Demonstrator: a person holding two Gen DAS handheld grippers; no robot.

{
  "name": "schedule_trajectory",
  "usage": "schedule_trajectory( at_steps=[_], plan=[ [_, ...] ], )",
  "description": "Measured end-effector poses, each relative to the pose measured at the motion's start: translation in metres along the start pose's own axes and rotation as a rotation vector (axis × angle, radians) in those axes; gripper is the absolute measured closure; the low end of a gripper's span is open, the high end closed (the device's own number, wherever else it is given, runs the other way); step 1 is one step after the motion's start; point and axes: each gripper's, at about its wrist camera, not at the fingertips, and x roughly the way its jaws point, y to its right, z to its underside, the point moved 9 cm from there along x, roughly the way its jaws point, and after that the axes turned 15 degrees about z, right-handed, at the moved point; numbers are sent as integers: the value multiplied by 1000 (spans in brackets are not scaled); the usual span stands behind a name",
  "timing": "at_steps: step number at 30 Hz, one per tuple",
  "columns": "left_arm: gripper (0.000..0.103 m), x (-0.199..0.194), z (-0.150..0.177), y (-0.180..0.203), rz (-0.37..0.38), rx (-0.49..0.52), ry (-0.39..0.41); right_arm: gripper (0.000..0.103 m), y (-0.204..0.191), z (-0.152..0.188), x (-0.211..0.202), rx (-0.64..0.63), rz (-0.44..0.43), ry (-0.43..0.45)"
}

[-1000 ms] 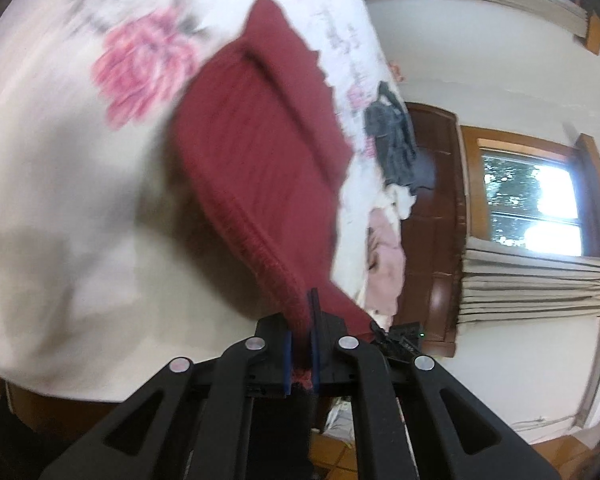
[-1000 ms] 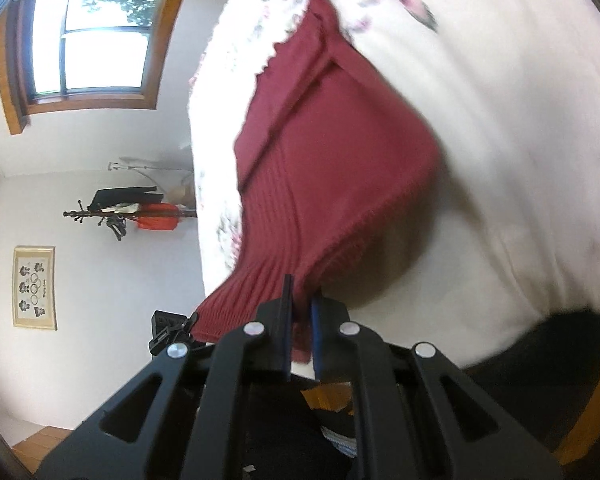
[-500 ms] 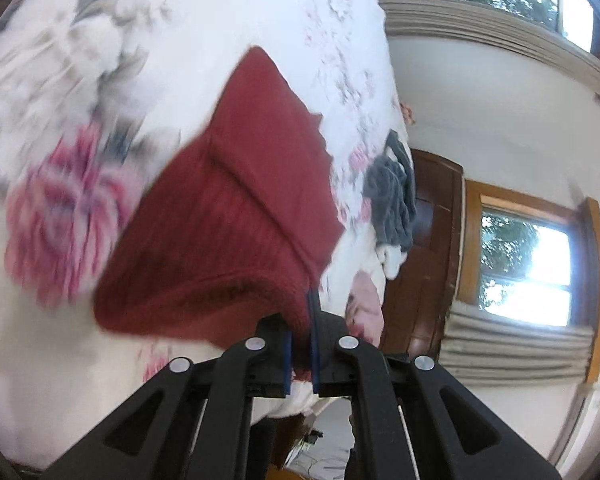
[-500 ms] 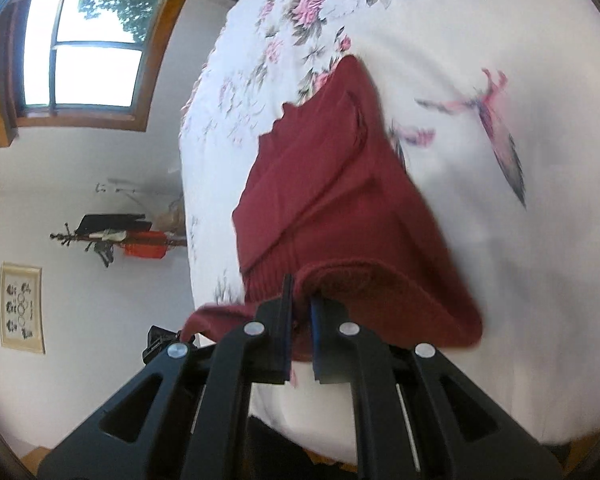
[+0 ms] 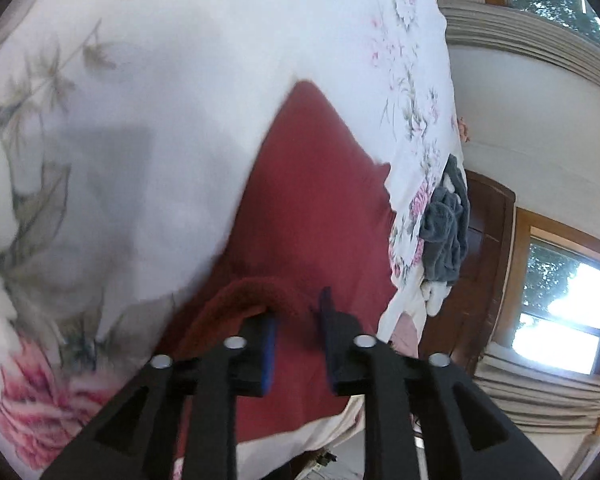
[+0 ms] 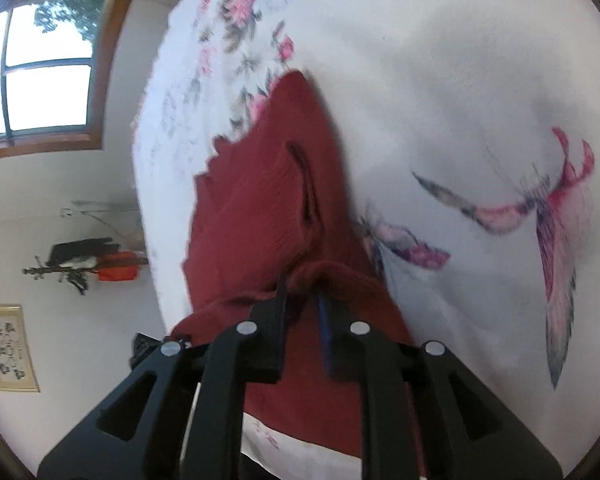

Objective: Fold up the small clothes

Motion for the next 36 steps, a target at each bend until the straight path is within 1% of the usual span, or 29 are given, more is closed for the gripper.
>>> schedule_trajectory(
  at_steps=[1, 2, 3, 4, 6, 7, 8, 9, 14, 16, 18, 21, 23, 24, 25, 26, 27, 28, 29, 31, 36],
  plan=[
    [57, -3, -1, 3, 8, 12, 12, 84, -1, -3, -6, -1, -15, 19],
    [50, -9, -2, 9, 13, 46, 31, 77, -1, -6, -16, -12, -27, 46],
    [43, -16, -3, 15, 3, 94, 50, 75, -2, -7, -23, -33, -24, 69],
    [43, -21, -2, 19, -18, 143, 59, 74, -2, -7, -27, -47, -18, 80],
    [43, -26, -1, 20, -73, 211, 53, 74, 0, -6, -32, -90, 17, 94],
    [43, -26, 1, 17, -114, 244, 41, 69, 1, -5, -32, -121, 51, 107],
    [43, -25, 3, 15, -148, 273, 28, 65, 3, -3, -29, -164, 103, 122],
    [43, -23, 6, 11, -186, 306, 8, 64, 4, -1, -26, -193, 137, 126],
    [43, -12, 11, -5, -292, 383, -61, 59, 0, 9, 0, -294, 209, 120],
    [43, -6, 11, -10, -321, 396, -91, 59, 2, 9, 9, -318, 240, 113],
    [43, 0, 10, -11, -330, 402, -109, 59, 3, 9, 19, -345, 274, 101],
    [43, 6, 11, -7, -340, 437, -129, 59, 4, 10, 28, -374, 298, 93],
    [47, 12, 12, -5, -351, 460, -143, 59, 4, 9, 31, -388, 310, 94],
    [67, 14, 12, -4, -360, 480, -146, 59, 4, 9, 32, -394, 311, 97],
    [89, 14, 11, -4, -380, 493, -146, 63, 4, 9, 32, -396, 310, 99],
    [90, 14, 11, -4, -396, 500, -139, 78, 4, 10, 31, -397, 304, 99],
    [92, 13, 10, -3, -392, 506, -127, 87, 4, 10, 31, -401, 307, 99],
    [94, 11, 10, -1, -387, 512, -115, 94, 2, 12, 29, -415, 312, 114],
    [94, 9, 11, 1, -388, 523, -99, 96, 1, 13, 27, -425, 315, 125],
    [95, 7, 14, 6, -381, 546, -74, 97, -3, 17, 22, -445, 325, 150],
    [96, -2, 27, 31, -325, 618, -18, 97, -19, 24, 2, -478, 321, 206]
  ],
)
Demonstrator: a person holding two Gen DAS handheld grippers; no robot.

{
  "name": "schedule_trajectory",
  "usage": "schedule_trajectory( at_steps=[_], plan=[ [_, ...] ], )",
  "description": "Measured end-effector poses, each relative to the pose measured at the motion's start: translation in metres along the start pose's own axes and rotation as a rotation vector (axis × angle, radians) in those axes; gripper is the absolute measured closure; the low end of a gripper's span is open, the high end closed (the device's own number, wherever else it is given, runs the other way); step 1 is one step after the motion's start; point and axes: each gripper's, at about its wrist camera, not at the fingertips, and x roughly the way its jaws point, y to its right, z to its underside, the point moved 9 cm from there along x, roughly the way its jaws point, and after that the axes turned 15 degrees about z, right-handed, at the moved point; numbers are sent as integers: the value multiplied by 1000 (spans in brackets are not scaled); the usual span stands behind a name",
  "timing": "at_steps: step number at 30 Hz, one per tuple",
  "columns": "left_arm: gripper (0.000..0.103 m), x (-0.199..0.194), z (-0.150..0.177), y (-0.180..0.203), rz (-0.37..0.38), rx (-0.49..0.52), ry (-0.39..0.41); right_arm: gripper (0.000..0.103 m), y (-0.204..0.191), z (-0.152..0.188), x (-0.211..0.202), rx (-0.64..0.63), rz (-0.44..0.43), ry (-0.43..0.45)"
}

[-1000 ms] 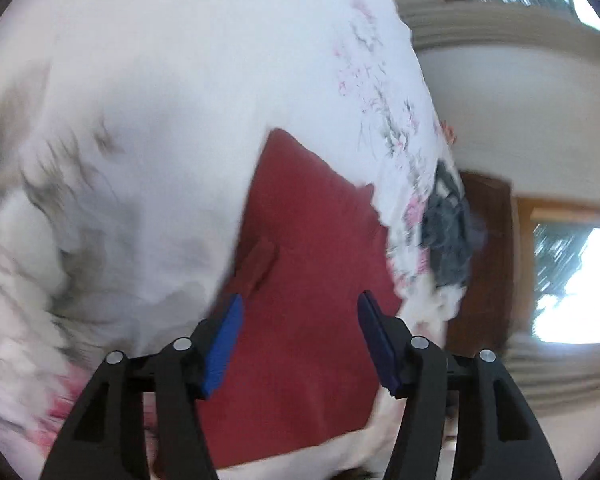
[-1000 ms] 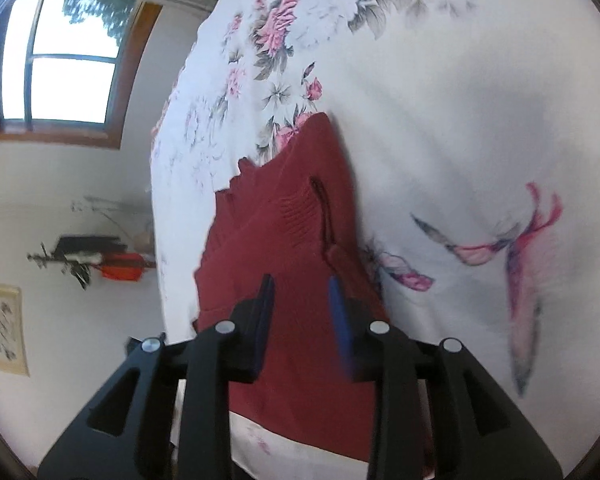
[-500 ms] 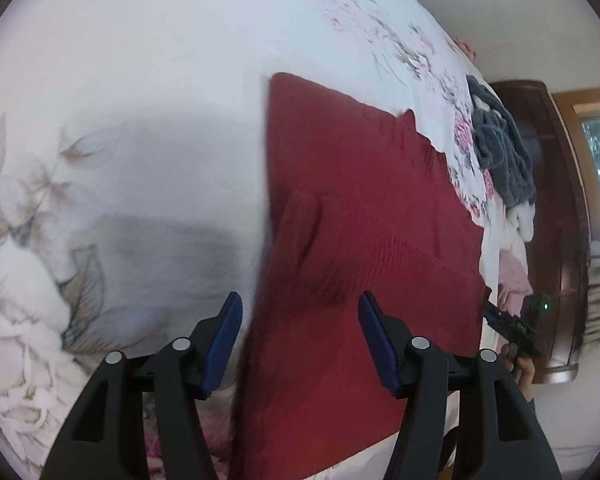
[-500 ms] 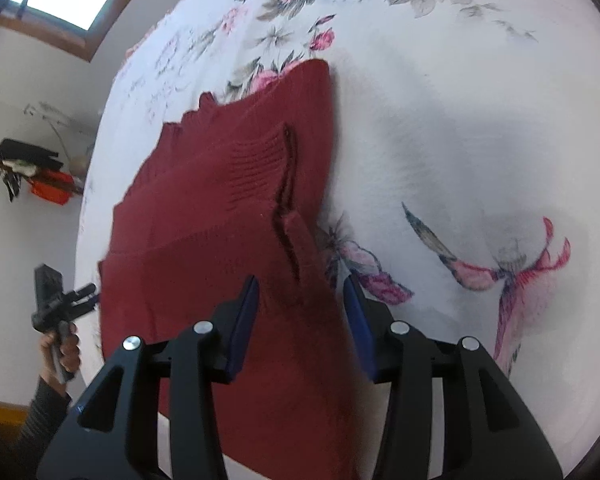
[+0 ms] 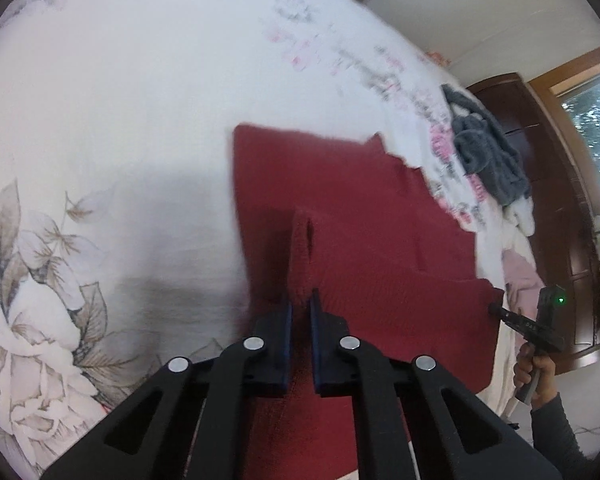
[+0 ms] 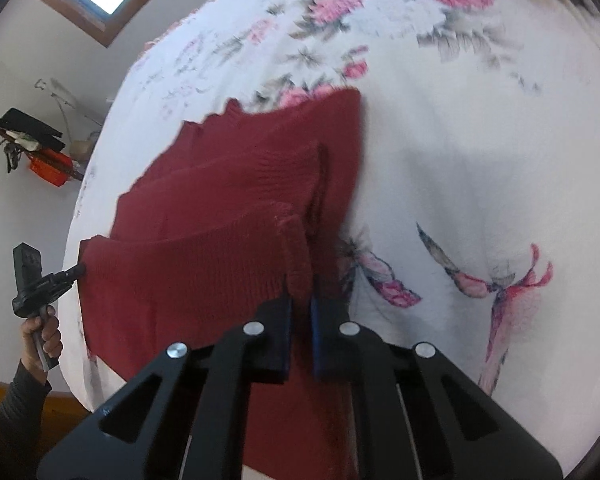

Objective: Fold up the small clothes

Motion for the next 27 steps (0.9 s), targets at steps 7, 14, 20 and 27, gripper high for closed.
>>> schedule_trajectory(
  at_steps=[7, 14, 20, 27],
  plan=[
    [97, -34, -38, 46, 71, 99, 103, 98, -18, -29, -46, -47, 9, 117],
    [97, -41, -110, 80, 89, 188, 155, 98, -21, -105, -64, -17, 11, 209],
    [97, 1, -159, 52, 49, 125, 122, 98, -16, -163, -21, 35, 40, 151],
    [97, 72, -161, -32, -85, -77, -21, 98, 3, -171, 75, 49, 193, -48]
  ],
)
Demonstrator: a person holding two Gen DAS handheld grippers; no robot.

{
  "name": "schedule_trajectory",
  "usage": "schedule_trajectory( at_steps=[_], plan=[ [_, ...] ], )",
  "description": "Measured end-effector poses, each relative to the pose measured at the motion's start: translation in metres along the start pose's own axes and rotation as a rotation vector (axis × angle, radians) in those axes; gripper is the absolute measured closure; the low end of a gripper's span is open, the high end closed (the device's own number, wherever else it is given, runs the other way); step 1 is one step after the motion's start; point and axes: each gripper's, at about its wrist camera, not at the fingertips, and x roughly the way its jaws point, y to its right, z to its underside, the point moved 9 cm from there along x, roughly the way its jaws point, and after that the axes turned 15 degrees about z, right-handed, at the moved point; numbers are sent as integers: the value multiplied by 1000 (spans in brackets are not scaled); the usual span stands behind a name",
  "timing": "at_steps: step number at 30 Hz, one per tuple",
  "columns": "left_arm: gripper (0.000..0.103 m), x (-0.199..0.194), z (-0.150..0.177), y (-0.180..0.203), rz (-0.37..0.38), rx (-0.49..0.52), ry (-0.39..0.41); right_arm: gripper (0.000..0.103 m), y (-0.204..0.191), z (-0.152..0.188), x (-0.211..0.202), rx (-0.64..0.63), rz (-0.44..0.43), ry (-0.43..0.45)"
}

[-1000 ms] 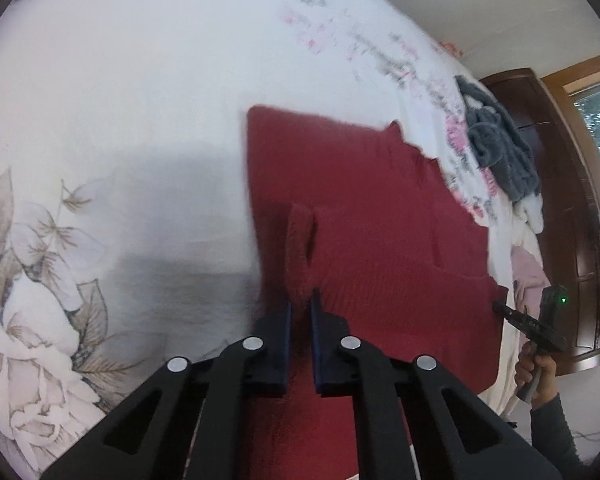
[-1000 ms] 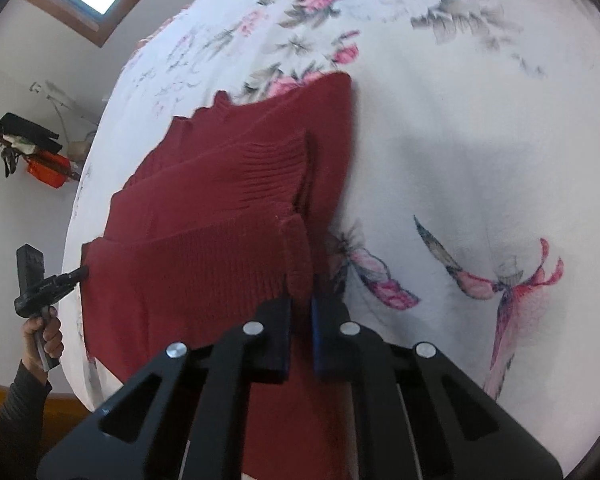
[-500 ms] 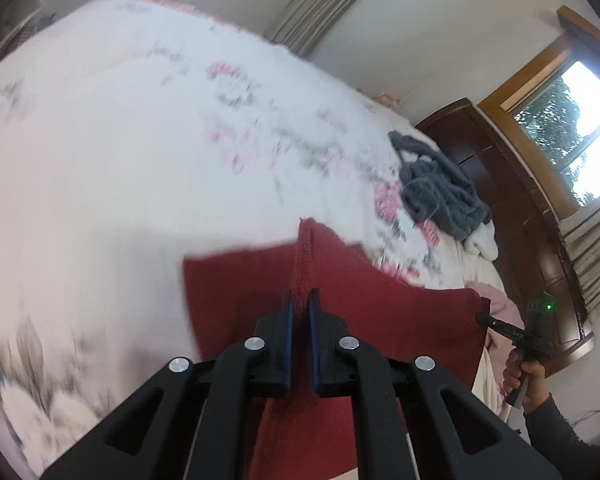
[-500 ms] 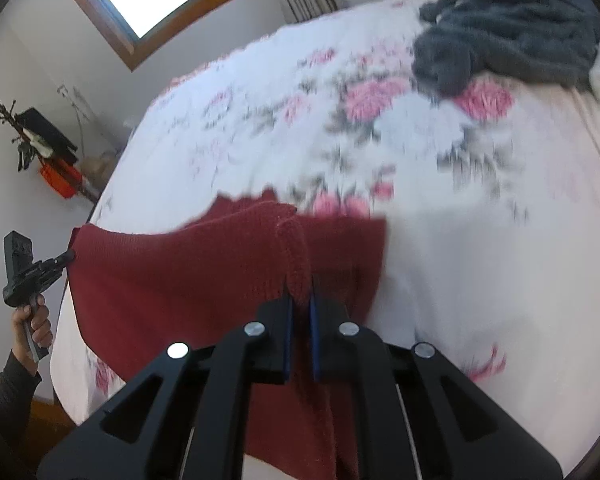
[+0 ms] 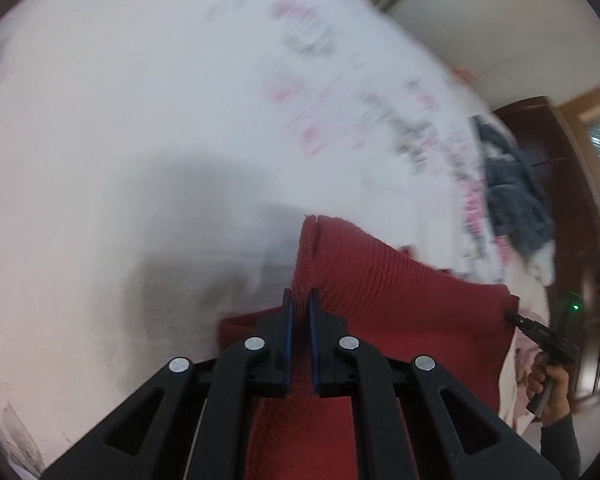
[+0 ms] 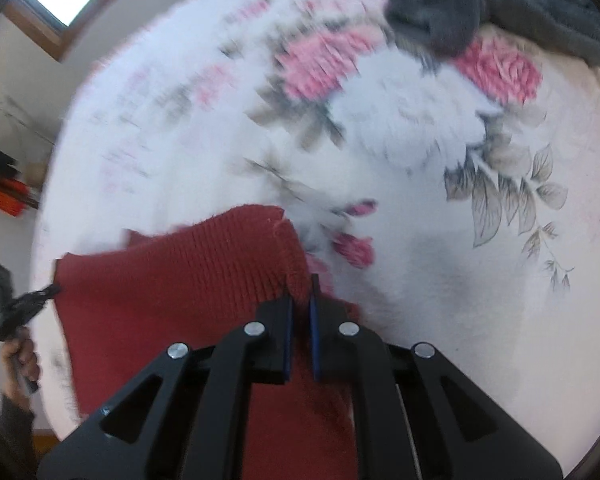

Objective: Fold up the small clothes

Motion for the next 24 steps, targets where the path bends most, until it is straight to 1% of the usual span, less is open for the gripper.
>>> schedule_trajectory(
  at_steps=[2, 4, 7, 9, 11, 12, 16, 19, 21, 23, 24],
  plan=[
    [97, 6, 3, -7, 6, -18, -6, 98, 1, 0, 10, 1, 14, -5],
    [97, 4, 0, -5, 45, -30, 16, 98, 0, -5, 2, 27, -24, 32],
    [97, -10, -8, 11, 103, 2, 66, 98, -3, -12, -18, 31, -52, 91],
    [97, -17, -16, 20, 124, 17, 92, 98, -3, -19, -26, 38, -57, 112],
    [97, -20, -29, 25, 137, 20, 111, 98, -3, -27, -26, 49, -57, 112],
    [97, -18, -33, 25, 137, 17, 112, 98, -2, -29, -23, 53, -54, 104],
    [97, 5, -40, 11, 76, 11, 61, 98, -4, -35, -3, 43, -32, 73],
    [97, 26, -39, -13, 39, -40, 31, 98, -3, -36, 15, 49, -21, 52],
    [97, 34, -34, -27, 27, -74, 17, 98, -1, -35, 26, 54, -20, 38],
    [96, 46, -27, -44, -4, -108, -14, 97, 0, -34, 40, 55, -28, 12],
    [95, 52, -23, -50, 1, -130, -33, 96, 1, -31, 47, 52, -30, -6]
  ],
)
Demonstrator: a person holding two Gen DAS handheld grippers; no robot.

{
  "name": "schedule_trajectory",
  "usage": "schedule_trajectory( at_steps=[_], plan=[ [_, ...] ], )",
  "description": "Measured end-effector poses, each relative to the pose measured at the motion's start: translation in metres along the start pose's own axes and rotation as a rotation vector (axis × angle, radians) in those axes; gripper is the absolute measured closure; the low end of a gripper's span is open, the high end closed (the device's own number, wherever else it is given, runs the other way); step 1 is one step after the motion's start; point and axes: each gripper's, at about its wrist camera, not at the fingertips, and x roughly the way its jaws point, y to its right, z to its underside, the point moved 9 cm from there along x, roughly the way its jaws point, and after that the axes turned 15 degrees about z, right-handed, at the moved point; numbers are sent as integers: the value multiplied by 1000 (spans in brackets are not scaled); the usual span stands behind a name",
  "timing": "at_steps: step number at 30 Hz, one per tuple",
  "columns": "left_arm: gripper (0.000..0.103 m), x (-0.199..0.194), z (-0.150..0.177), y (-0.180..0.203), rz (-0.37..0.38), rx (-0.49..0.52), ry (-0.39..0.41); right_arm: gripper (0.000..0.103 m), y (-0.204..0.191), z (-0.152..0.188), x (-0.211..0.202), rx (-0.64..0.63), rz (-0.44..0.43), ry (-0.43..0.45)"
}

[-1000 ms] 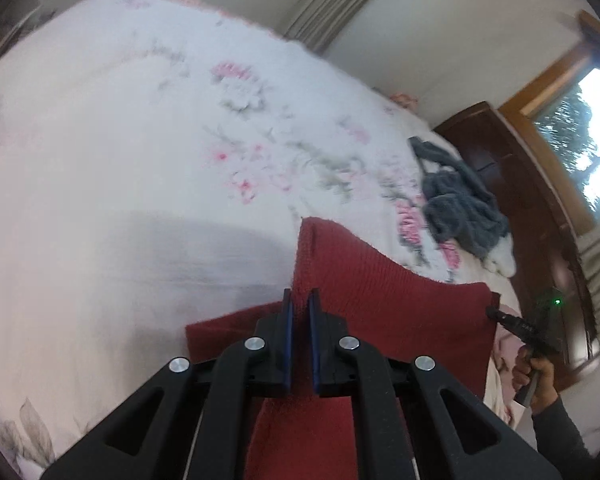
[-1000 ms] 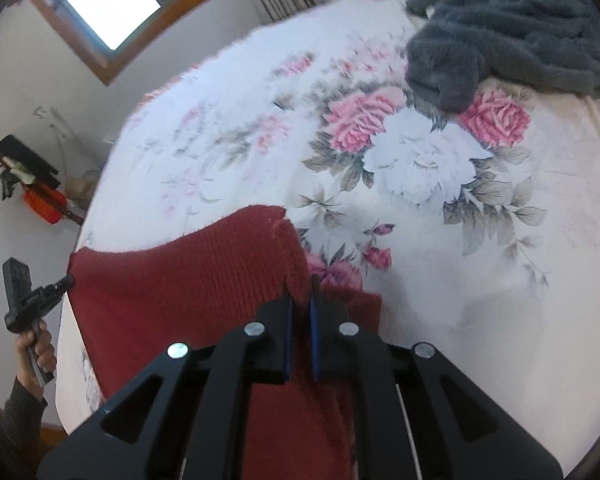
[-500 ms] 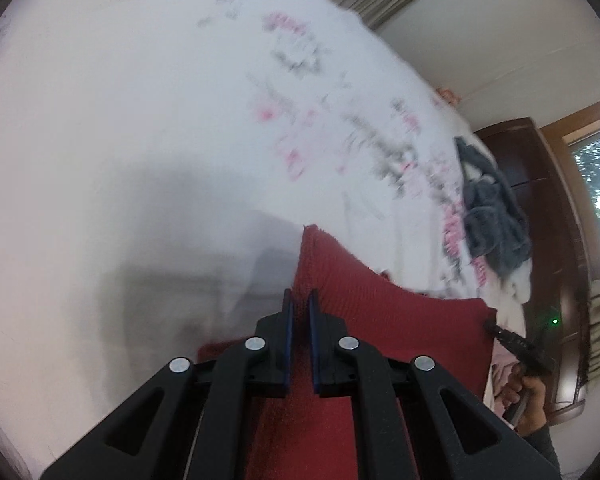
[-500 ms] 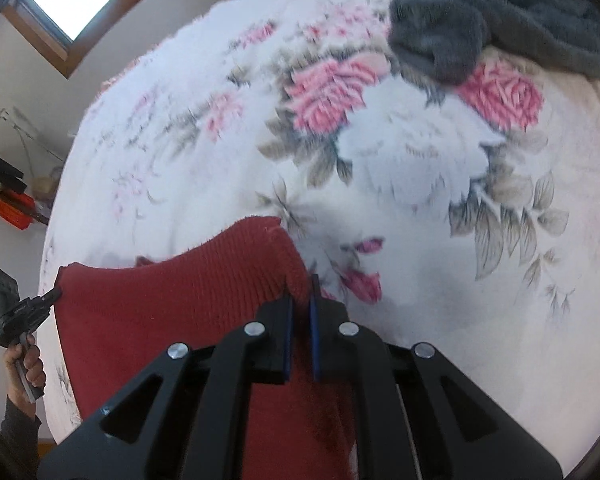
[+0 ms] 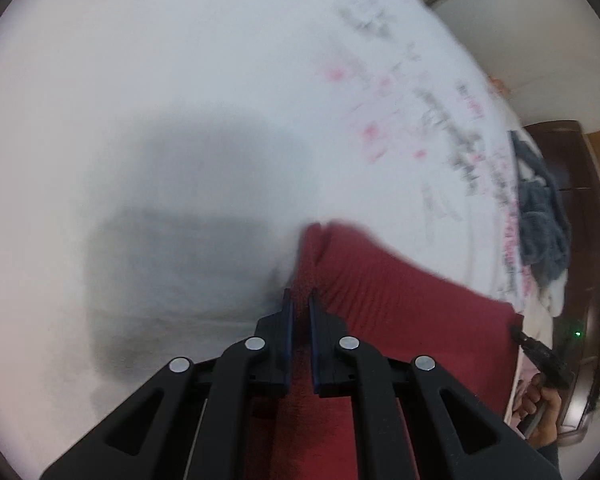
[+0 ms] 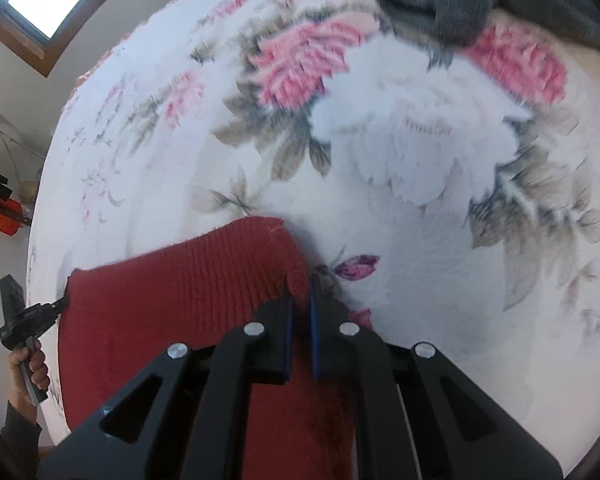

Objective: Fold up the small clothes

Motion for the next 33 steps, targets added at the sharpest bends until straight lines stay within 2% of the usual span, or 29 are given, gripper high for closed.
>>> schedule_trajectory(
  at_steps=[2, 3, 4, 5, 6, 8, 9, 11, 12, 13, 14, 15, 18, 19, 20, 23, 25, 26, 27, 28, 31, 33],
  plan=[
    [90, -2, 1, -3, 6, -21, 6, 93, 4, 3, 6, 6, -3, -5],
    [88, -9, -1, -2, -14, -26, 27, 91, 7, 2, 1, 27, -14, 18],
    [87, -27, -6, 3, -68, -8, 95, 86, 11, -1, -13, 59, -31, 72],
    [87, -43, -9, 18, -48, 39, 162, 86, 11, -1, -23, 72, -60, 105],
    [87, -51, -7, 40, 28, 85, 184, 86, 9, 1, -34, 95, -117, 128],
    [87, -43, 6, 72, 135, 152, 124, 86, 3, 11, -41, 96, -181, 123],
    [87, -30, 14, 82, 167, 176, 67, 86, -3, 18, -38, 84, -206, 102],
    [87, -6, 26, 79, 152, 179, -17, 86, -14, 34, -21, 61, -243, 16],
    [87, 8, 31, 68, 103, 174, -56, 86, -16, 40, -13, 57, -232, -10],
    [87, 13, 31, 57, 63, 163, -66, 93, -12, 43, -5, 65, -215, -25],
    [89, 17, 32, 42, 20, 138, -70, 103, -7, 44, 0, 78, -202, -33],
    [101, 19, 32, 27, -4, 112, -71, 103, 2, 45, 6, 92, -182, -41],
    [101, 8, 33, 12, -18, 89, -50, 103, 11, 49, 4, 121, -183, -52],
    [98, -3, 34, 21, -9, 116, -32, 98, 5, 51, -8, 101, -205, -35],
    [98, -12, 36, 31, 9, 151, -25, 98, 0, 53, -15, 84, -222, -27],
    [97, -29, 51, 65, 139, 225, -30, 98, -20, 73, -37, 36, -326, -17],
    [94, -29, 69, 71, 174, 245, -50, 98, -27, 95, -32, 10, -352, -50],
    [94, -23, 73, 61, 146, 232, -67, 103, -27, 101, -25, 5, -337, -69],
    [97, -14, 79, 39, 66, 209, -85, 103, -22, 104, -17, 8, -317, -81],
    [101, -8, 82, 26, 39, 187, -94, 103, -16, 106, -10, 34, -339, -94],
    [101, -19, 83, 15, 57, 140, -44, 102, -6, 104, -25, 78, -329, -67],
    [99, -35, 84, 31, 94, 156, -4, 98, -16, 114, -52, 51, -386, -45]
  ],
)
